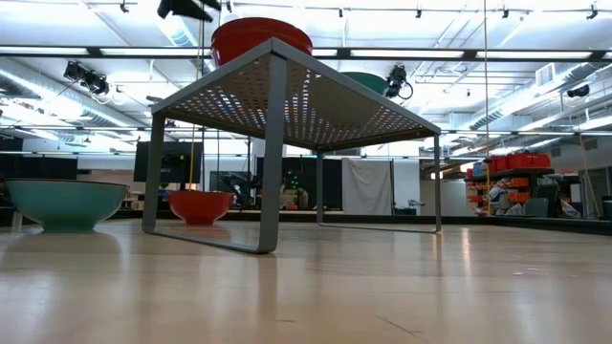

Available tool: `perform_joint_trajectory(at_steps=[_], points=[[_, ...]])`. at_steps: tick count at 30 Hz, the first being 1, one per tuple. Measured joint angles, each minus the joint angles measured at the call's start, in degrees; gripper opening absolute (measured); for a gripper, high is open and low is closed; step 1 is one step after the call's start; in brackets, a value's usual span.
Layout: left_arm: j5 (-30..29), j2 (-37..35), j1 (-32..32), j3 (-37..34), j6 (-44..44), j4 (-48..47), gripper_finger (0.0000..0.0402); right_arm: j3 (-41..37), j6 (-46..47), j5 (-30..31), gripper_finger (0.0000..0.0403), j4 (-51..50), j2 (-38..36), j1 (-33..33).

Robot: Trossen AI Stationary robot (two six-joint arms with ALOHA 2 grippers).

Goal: Pick & Place Mini bowls
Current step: Stack the bottom blue patterned bowl on top of the blue patterned bowl on the shelf

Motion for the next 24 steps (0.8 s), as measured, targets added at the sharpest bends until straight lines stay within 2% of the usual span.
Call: perform_joint_trajectory(at_steps=[10, 24], points=[[-5.2, 0.1, 0.0, 0.0, -2.0, -13.6, 0.0216, 0.0, 0.0, 0.0, 0.0027, 0.0, 0.0, 0.0], [-6.9, 0.7, 0.0, 0.0, -6.6, -22.4, 0.0216, 0.0, 0.0, 0.0, 0.0027, 0.0, 0.0, 0.0]])
